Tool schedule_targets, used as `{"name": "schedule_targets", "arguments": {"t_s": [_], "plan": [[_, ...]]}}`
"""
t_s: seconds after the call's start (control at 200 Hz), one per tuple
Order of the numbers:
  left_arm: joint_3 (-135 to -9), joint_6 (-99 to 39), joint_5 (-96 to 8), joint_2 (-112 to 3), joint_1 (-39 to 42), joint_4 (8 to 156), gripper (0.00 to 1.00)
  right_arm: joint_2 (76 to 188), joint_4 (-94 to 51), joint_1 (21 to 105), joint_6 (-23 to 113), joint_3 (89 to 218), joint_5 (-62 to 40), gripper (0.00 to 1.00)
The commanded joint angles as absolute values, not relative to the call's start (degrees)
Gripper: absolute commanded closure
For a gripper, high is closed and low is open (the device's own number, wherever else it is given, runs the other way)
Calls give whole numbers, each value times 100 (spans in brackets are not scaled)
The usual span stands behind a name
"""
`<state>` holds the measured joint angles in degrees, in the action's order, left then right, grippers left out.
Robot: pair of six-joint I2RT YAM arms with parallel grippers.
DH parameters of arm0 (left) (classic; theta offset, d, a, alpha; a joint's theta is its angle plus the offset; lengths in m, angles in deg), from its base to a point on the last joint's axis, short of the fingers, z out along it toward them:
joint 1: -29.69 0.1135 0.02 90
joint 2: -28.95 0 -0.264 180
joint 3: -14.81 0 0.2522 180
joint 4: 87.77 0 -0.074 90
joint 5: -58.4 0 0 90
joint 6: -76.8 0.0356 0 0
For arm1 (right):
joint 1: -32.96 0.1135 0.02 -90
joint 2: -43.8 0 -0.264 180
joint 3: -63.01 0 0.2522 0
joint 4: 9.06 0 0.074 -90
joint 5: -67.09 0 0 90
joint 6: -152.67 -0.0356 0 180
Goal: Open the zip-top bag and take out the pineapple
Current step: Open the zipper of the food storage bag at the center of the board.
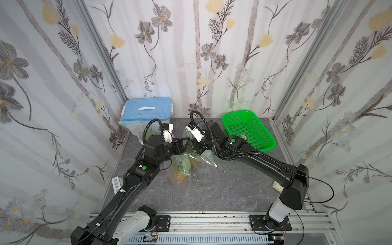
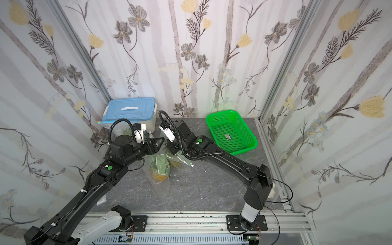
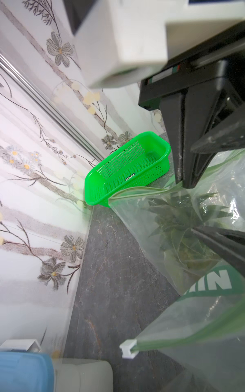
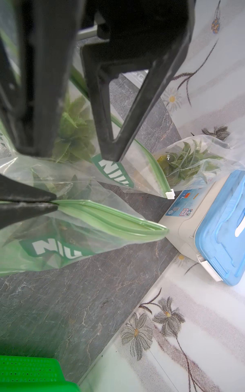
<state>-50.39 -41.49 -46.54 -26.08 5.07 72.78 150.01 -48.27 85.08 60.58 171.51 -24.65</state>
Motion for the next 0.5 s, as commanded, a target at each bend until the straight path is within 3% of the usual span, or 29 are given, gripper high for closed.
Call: {"name": "schedule_targets", "arguments": {"t_s": [0.0,0.495], "plan": [[-5112,-4020,-4488,-2571,509,7410,42,15017,-4620,8508,6012,17210,-2546,100],[-5313,-4018,-4177,-2981,605,7704,59,14875,-4706,8526,6038,17187,-2564,100]]}}
